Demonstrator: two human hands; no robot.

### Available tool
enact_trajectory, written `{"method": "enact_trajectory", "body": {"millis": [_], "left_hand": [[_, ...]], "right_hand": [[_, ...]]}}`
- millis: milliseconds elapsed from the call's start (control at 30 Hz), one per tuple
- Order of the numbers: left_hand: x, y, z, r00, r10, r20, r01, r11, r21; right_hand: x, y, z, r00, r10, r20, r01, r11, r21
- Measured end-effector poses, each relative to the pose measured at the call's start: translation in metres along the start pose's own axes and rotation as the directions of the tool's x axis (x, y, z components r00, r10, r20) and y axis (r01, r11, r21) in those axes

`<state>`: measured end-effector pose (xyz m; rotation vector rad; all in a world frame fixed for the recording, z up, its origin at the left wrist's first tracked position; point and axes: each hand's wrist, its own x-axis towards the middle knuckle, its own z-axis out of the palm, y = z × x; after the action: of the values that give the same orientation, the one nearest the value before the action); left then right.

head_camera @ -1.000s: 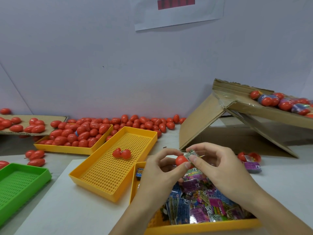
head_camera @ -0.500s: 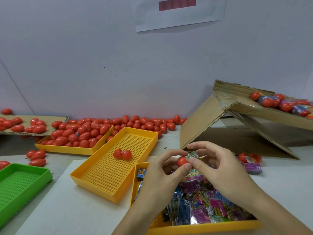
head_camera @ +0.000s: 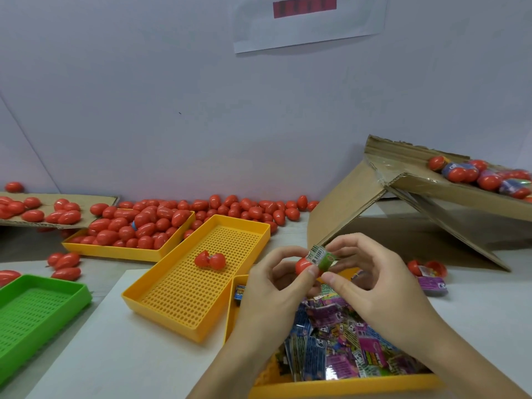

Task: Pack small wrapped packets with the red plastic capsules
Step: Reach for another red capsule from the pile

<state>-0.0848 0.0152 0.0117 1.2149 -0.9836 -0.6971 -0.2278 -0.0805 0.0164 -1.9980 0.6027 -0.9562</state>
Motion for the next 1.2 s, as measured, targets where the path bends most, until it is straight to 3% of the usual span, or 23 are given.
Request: {"method": "enact_trajectory", "body": {"millis": [467, 867, 1200], "left_hand": [[0.002, 0.000, -0.001, 1.000, -0.003, -0.005, 0.002, 0.992, -0.124], [0.000, -0.003, 0.000, 0.998, -0.054, 0.030, 0.055, 0.998, -0.033], [-0.002, -0.002, 0.005, 0.999, -0.029, 0.038, 0.029, 1.000, 0.009]], "right_hand": [[-0.001, 0.001, 0.005, 0.997, -0.071, -0.044, 0.071, 0.997, 0.002], [-0.005, 0.000, 0.011, 0.968, -0.237, -0.081, 0.203, 0.931, -0.304], [-0.009, -0.001, 0.017, 0.964, -0.242, -0.106, 0.178, 0.892, -0.416]]}}
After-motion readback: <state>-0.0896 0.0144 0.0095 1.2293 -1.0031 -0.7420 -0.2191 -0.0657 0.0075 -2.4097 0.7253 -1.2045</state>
